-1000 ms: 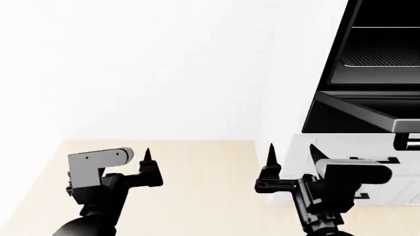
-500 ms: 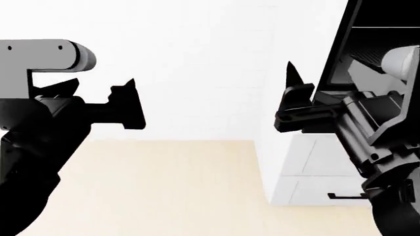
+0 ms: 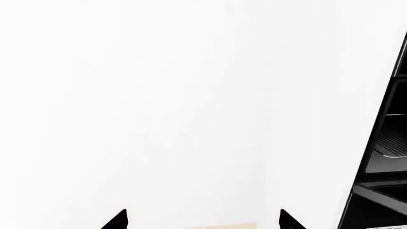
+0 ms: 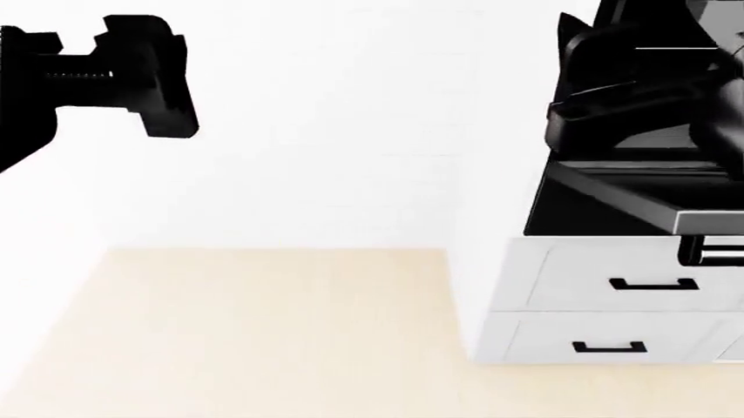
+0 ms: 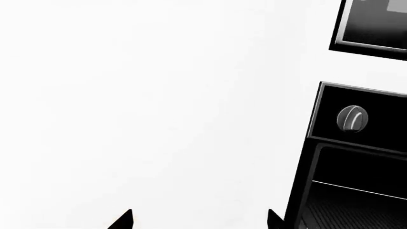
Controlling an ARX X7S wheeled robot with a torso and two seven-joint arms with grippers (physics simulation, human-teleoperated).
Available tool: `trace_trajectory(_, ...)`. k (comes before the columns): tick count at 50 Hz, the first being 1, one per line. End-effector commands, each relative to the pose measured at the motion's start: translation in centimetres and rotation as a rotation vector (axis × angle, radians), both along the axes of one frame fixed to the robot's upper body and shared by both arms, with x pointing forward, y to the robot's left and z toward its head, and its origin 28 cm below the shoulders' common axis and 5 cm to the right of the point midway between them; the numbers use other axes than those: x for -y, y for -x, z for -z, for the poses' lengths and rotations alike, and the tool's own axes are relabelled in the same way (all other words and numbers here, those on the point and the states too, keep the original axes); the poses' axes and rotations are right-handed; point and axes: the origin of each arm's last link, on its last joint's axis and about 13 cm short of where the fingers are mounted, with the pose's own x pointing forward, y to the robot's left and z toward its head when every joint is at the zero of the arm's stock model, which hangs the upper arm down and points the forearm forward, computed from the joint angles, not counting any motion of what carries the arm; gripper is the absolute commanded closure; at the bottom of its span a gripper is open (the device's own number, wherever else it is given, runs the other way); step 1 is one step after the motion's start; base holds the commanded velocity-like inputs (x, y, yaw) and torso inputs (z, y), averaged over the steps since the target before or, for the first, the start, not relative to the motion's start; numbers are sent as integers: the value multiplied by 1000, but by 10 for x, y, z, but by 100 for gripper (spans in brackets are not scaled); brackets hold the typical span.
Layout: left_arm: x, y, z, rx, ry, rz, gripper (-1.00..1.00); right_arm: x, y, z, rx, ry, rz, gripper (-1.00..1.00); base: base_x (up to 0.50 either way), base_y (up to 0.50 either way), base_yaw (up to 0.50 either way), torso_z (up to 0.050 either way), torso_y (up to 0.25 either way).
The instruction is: Fully slide the bottom oven rack out.
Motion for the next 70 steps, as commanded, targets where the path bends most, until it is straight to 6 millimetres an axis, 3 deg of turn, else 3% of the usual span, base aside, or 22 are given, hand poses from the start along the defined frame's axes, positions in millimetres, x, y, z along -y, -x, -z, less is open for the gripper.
trace_trajectory(1, -5, 3, -18, -58, 37, -5, -100, 5, 9, -23, -56, 1, 31, -100, -27, -500, 0, 0, 0)
trace_trajectory(8, -3, -3, -19, -88, 12, -2, -100, 7, 8, -29, -126, 5, 61, -100, -30, -500, 0, 0, 0)
trace_trajectory(18, -3, -2, -18, -82, 6, -8, -100, 9, 2, -21, -191, -23, 70, -100, -31, -500, 0, 0, 0)
trace_trajectory(70, -1, 2, -15, -88, 40, -3, -100, 12, -6, -4, -241, -48, 97, -100, -25, -500, 0, 0, 0)
